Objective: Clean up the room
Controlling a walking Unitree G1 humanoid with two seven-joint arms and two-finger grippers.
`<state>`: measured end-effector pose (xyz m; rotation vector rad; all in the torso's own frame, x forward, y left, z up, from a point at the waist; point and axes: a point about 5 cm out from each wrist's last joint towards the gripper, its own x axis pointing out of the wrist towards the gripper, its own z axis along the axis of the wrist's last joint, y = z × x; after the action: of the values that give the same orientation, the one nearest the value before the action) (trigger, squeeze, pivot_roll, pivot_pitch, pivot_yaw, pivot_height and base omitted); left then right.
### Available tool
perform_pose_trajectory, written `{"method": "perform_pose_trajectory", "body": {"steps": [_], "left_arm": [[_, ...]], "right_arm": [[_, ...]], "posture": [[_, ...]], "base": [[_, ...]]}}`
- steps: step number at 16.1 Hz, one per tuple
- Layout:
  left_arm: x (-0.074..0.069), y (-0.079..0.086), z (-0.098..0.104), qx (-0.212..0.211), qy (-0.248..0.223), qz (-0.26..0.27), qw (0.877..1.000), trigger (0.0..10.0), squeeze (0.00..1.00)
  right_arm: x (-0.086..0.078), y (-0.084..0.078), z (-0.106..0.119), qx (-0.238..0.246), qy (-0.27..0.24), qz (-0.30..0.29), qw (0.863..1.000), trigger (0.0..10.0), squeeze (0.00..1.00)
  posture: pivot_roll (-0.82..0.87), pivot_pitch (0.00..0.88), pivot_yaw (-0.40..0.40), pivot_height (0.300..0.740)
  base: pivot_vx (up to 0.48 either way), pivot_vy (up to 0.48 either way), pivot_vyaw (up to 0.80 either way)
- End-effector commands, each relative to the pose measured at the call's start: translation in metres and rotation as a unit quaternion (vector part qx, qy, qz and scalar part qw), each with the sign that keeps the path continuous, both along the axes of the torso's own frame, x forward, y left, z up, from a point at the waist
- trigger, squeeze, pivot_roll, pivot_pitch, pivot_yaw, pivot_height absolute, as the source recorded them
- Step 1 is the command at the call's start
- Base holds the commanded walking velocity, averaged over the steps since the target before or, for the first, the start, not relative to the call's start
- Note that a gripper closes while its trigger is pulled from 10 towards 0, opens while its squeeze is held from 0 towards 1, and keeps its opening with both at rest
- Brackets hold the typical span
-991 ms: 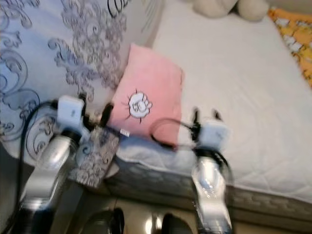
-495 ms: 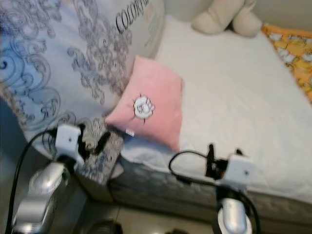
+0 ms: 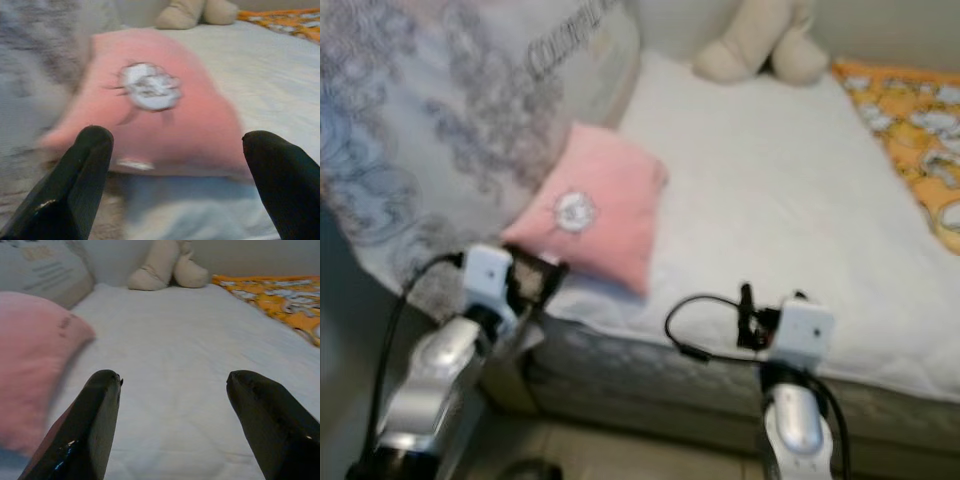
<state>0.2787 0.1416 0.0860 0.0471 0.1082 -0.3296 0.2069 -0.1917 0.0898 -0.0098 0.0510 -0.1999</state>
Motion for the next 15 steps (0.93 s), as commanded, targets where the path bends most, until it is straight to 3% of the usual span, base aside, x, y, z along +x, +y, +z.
{"method": "perform_pose_trajectory", "body": {"steps": [1,9,12,15], "left_arm": [[0.005,0.007,0.000,0.001,0.001,0.025,1.000,10.0,0.00],[0.022,-0.001,0.003,-0.002,-0.011,0.026,1.000,10.0,0.00],[0.023,0.021,-0.013,-0.067,0.055,0.109,0.990,10.0,0.00],[0.018,0.026,-0.017,-0.103,0.068,0.116,0.986,10.0,0.00]], "right_arm": [[0.002,0.000,-0.002,0.004,0.006,0.001,1.000,10.0,0.00],[0.012,0.002,0.000,-0.003,-0.003,0.009,1.000,10.0,0.00],[0.007,-0.004,0.000,0.012,-0.012,-0.010,1.000,10.0,0.00],[0.009,-0.004,-0.001,-0.008,-0.006,0.001,1.000,10.0,0.00]], "posture": [[0.02,0.025,0.003,0.740],[0.00,0.009,0.020,0.740],[0.00,0.009,0.021,0.740],[-0.01,0.001,0.026,0.740]], "base": [[0.000,-0.480,0.00],[0.000,-0.480,0.00],[0.000,-0.464,0.00],[0.000,-0.465,0.00]]}}
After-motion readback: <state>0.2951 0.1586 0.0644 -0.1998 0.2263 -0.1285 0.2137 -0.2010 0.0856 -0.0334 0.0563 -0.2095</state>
